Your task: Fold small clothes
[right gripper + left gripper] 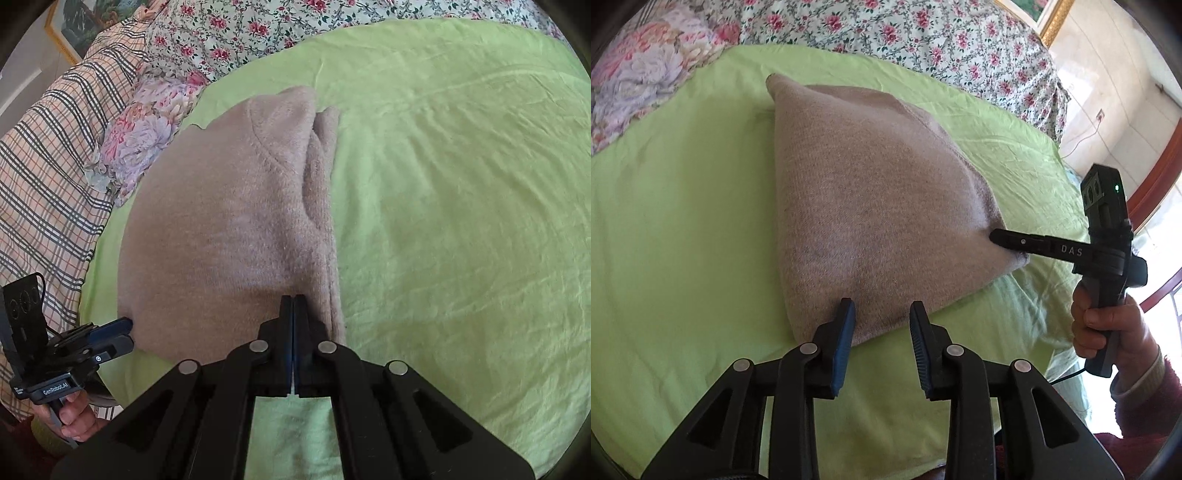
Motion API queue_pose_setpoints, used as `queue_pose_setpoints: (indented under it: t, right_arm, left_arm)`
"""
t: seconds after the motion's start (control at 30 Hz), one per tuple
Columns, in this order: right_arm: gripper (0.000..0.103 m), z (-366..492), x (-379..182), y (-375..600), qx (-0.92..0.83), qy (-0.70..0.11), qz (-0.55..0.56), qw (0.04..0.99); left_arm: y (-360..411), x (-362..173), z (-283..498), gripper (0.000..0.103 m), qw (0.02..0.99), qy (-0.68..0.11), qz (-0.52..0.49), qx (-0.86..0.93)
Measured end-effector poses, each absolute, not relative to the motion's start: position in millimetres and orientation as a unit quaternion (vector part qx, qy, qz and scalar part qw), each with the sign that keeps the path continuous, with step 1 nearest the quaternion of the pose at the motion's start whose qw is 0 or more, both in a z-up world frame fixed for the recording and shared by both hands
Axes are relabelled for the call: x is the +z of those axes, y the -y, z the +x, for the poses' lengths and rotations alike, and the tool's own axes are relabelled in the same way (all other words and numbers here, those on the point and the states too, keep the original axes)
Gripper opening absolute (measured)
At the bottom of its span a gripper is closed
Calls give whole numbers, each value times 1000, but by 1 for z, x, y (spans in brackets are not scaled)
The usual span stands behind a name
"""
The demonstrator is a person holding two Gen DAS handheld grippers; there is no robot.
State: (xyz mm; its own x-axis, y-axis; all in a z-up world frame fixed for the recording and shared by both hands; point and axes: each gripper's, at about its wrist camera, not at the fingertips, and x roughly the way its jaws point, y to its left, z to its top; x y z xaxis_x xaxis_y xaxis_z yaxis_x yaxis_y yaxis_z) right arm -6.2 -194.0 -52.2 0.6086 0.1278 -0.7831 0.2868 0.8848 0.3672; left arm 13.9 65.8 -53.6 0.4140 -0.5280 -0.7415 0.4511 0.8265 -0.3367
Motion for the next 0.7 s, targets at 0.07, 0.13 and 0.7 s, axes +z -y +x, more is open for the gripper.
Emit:
queue_pose_setpoints:
  t: [0.07,0.13,0.7]
  right_arm:
    - [0,-8,-50,196,-48,-444,240,862]
    - [3,-12,-44,198,-46,-445,254,857]
    - [45,16,-8,217,-36,-408,269,872]
  left_arm:
    - [-68,-50,13,31,838,-459,-47,-291]
    - [-72,-43,12,34,838,-459,-53,-290]
    - [-85,-2,39,56,870,-441,-54,-215]
